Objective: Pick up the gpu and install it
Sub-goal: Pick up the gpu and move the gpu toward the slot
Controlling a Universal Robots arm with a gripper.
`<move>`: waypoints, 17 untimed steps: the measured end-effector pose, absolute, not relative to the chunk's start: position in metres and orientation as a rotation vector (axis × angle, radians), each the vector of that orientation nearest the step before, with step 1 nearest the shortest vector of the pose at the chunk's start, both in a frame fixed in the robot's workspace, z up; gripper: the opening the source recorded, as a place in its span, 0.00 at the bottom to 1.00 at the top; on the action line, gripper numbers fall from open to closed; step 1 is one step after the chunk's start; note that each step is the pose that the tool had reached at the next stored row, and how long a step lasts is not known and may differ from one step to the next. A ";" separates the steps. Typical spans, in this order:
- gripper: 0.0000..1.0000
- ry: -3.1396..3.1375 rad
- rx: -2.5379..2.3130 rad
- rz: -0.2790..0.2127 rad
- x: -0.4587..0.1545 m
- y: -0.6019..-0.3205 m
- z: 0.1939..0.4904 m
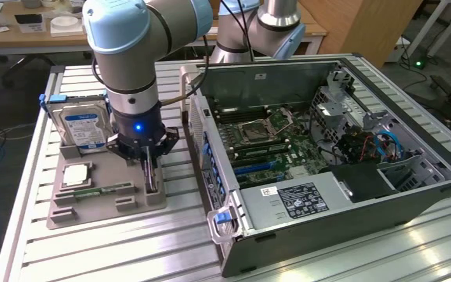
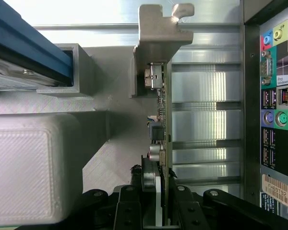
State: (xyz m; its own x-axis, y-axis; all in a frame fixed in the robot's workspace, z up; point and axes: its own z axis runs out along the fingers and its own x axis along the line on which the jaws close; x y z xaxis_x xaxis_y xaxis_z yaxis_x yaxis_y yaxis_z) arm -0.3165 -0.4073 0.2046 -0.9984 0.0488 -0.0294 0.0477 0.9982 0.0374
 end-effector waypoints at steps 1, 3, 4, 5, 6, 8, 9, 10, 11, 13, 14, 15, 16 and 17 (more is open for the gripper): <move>0.28 3.110 0.075 0.057 -0.316 -0.407 0.205; 0.28 3.109 0.075 0.056 -0.316 -0.407 0.205; 0.28 3.109 0.075 0.057 -0.316 -0.407 0.206; 0.28 3.109 0.075 0.057 -0.316 -0.407 0.207; 0.28 3.110 0.075 0.056 -0.316 -0.407 0.209; 0.28 3.110 0.075 0.056 -0.316 -0.407 0.216; 0.28 3.110 0.075 0.056 -0.316 -0.407 0.220; 0.28 3.110 0.075 0.056 -0.316 -0.407 0.224; 0.28 3.110 0.075 0.056 -0.316 -0.407 0.229; 0.28 3.110 0.075 0.056 -0.316 -0.407 0.238; 0.28 3.110 0.075 0.056 -0.316 -0.407 0.243; 0.28 3.110 0.075 0.056 -0.316 -0.407 0.247; 0.28 3.110 0.075 0.056 -0.316 -0.407 0.251; 0.28 3.110 0.075 0.056 -0.316 -0.407 0.255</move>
State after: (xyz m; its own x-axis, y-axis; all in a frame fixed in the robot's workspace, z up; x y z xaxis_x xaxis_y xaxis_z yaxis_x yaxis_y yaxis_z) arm -0.3164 -0.4073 0.2550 -0.9984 0.0488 -0.0294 0.0477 0.9982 0.0366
